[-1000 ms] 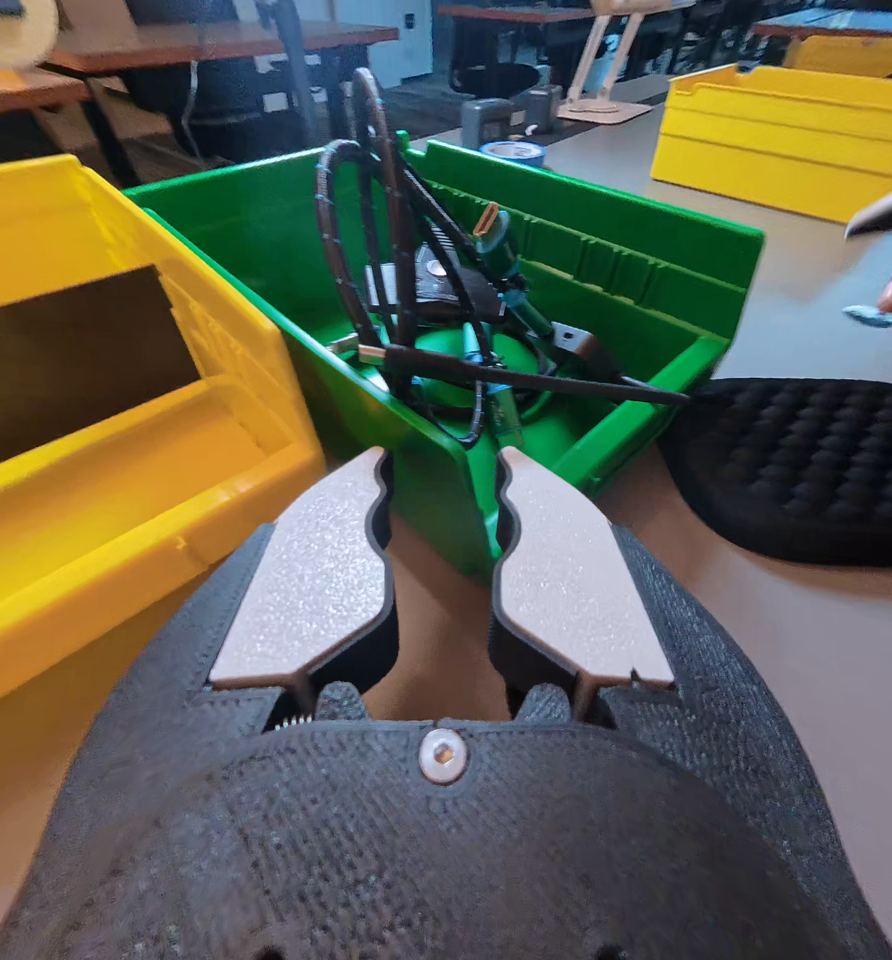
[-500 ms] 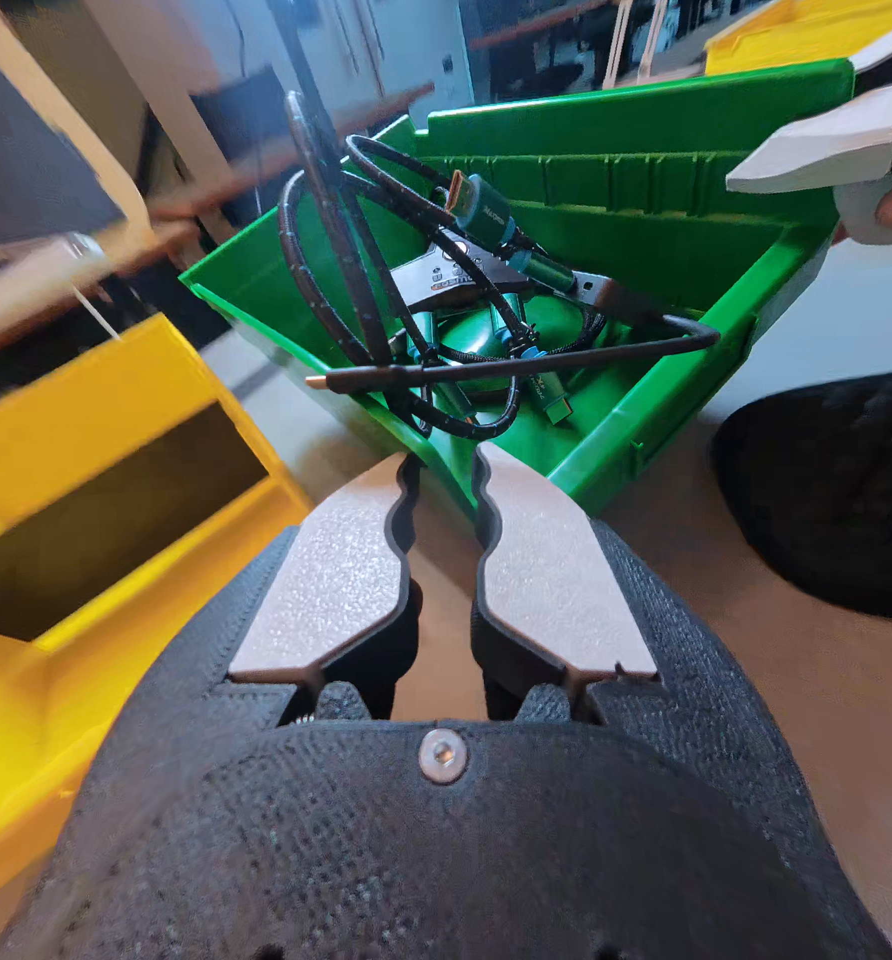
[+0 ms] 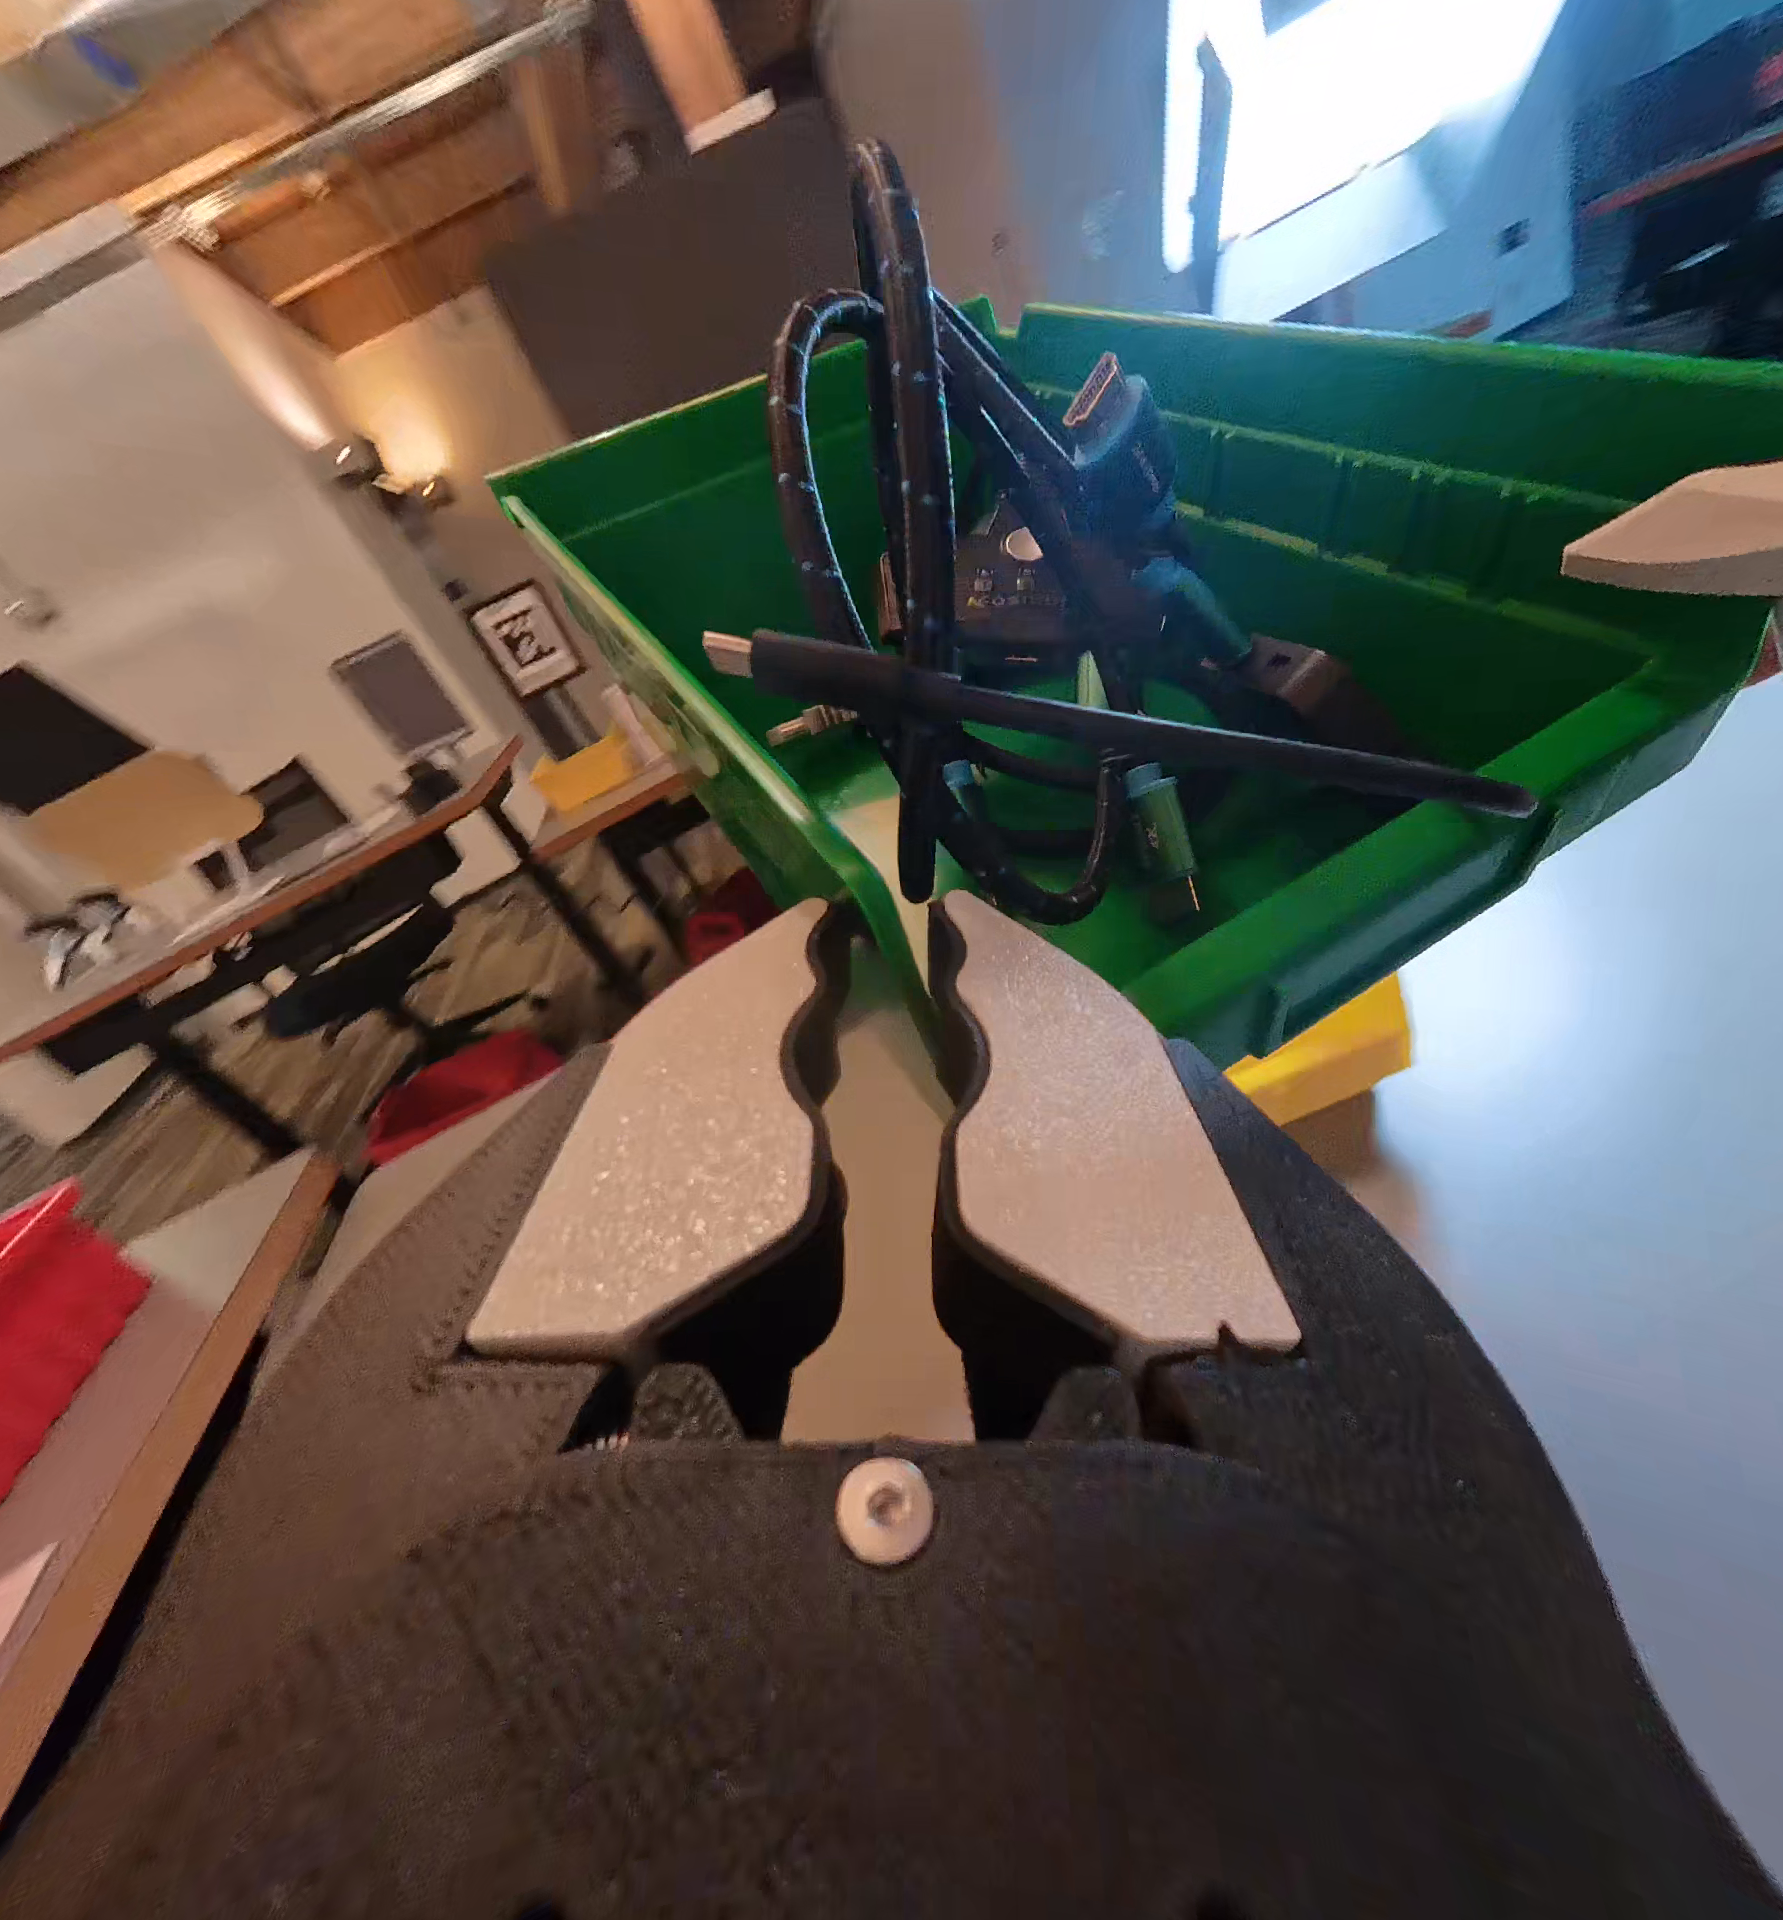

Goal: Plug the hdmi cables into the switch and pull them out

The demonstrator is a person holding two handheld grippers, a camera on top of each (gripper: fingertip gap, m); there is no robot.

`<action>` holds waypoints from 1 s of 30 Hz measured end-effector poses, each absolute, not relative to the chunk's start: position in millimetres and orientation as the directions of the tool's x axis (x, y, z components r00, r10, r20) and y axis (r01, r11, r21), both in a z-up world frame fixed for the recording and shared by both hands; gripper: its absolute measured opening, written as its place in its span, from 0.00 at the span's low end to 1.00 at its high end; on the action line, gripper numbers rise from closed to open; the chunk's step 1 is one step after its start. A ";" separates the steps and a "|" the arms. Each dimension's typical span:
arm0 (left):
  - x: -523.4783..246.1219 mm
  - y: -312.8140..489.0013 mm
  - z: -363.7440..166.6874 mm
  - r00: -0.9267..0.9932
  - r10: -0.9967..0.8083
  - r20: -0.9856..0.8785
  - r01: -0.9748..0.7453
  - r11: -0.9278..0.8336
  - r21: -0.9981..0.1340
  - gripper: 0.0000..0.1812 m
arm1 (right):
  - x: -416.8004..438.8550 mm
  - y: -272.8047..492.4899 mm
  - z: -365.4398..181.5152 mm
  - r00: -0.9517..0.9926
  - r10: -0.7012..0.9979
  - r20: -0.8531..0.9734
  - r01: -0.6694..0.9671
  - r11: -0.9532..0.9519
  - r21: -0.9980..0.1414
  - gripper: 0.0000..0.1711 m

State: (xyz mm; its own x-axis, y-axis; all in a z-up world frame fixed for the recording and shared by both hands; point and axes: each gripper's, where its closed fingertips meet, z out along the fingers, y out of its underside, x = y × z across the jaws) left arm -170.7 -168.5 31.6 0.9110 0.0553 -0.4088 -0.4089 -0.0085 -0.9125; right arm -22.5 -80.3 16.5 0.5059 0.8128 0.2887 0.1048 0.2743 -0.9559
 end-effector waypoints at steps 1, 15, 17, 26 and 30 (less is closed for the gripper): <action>-188.2 -178.2 27.7 0.913 0.085 -0.399 -0.397 -0.032 -0.917 0.08 | -43.5 -84.1 10.1 0.470 0.837 0.279 0.102 0.263 -0.959 0.07; -320.1 -210.2 -99.4 0.922 0.146 -0.360 -0.257 -0.466 -0.847 0.07 | -186.2 -101.1 -149.0 0.199 0.977 0.077 0.317 0.010 -0.948 0.09; -330.0 -197.5 -122.6 0.918 0.148 -0.368 -0.251 -0.500 -0.829 0.07 | -186.1 -92.8 -164.4 0.205 0.976 0.069 0.371 -0.012 -0.929 0.12; -357.6 -171.7 -162.9 0.906 0.148 -0.397 -0.261 -0.544 -0.797 0.32 | -113.4 -25.2 -170.9 0.048 0.914 0.402 0.806 0.203 -0.556 0.45; -304.1 -167.1 -155.2 0.874 -0.168 -0.456 -0.468 -0.539 -0.700 0.34 | -79.8 29.6 -214.9 -0.125 0.874 0.470 0.938 0.259 -0.231 0.47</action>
State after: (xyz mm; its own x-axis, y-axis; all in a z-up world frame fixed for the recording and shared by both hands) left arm -304.1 -167.1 -155.2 0.8741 -0.1682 -0.4557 -0.4685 -0.5395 -0.6996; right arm -79.8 29.6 -214.9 -0.1253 0.8737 0.4700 0.9378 0.2589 -0.2313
